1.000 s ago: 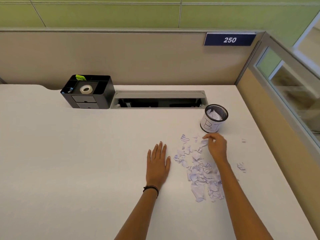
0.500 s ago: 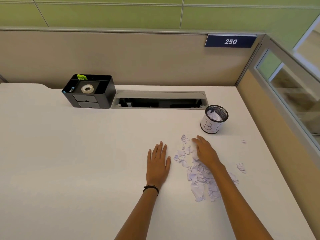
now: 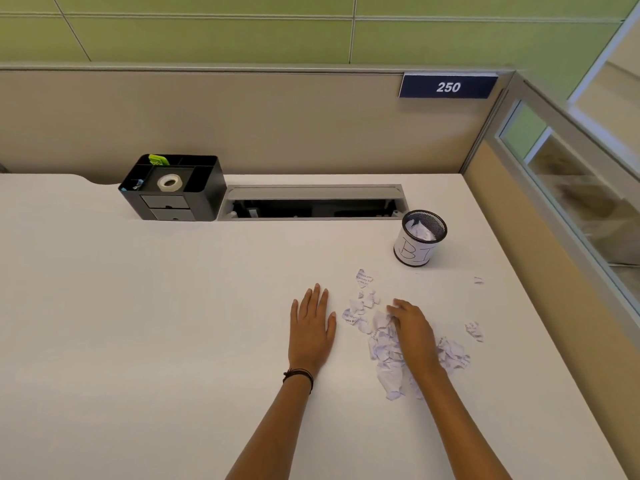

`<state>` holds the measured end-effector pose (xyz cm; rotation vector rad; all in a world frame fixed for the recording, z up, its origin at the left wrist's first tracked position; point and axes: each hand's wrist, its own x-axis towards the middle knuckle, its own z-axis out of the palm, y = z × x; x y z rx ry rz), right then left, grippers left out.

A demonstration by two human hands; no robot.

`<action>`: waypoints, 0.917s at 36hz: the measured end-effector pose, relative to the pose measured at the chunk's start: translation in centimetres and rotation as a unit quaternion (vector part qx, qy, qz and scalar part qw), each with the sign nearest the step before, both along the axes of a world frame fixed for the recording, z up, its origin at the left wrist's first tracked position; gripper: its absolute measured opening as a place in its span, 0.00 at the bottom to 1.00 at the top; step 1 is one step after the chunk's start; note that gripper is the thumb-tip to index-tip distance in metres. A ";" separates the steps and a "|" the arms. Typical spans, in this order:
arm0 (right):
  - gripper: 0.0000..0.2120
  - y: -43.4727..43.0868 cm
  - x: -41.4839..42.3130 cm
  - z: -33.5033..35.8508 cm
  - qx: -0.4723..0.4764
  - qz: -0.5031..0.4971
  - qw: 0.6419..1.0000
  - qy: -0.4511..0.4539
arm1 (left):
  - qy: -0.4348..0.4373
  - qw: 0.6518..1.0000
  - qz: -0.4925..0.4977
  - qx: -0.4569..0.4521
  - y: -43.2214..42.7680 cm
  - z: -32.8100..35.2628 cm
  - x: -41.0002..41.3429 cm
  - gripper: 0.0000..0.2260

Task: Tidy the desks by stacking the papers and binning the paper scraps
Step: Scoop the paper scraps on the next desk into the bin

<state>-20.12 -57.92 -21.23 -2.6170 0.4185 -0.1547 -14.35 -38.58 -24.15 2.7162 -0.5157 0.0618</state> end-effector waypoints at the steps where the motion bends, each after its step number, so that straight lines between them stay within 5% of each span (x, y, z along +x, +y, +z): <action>1: 0.15 0.1 -0.2 -0.1 0.000 -0.008 1.000 -0.005 | -0.002 1.000 0.000 0.000 0.0 0.0 0.0 0.22; 11: 0.12 0.2 -1.4 -0.1 -0.001 0.016 0.996 -0.087 | 0.003 1.000 0.000 0.000 0.0 -0.1 0.0 0.23; 15: 0.11 -0.9 -0.6 0.7 0.098 -0.042 0.992 -0.073 | 0.001 1.000 0.000 -0.006 0.0 -0.2 0.1 0.23; 22: 0.10 -2.8 2.0 3.4 0.264 -0.126 0.948 -0.126 | 0.000 1.000 -0.001 -0.007 0.0 -0.4 0.0 0.23; 27: 0.10 -4.4 5.3 6.6 0.403 -0.166 0.882 -0.181 | -0.001 1.000 -0.004 -0.012 -0.1 -0.2 0.1 0.23; 33: 0.08 -6.6 8.5 9.3 0.410 -0.175 0.867 -0.221 | -0.001 1.000 -0.005 -0.013 0.0 -0.1 0.0 0.23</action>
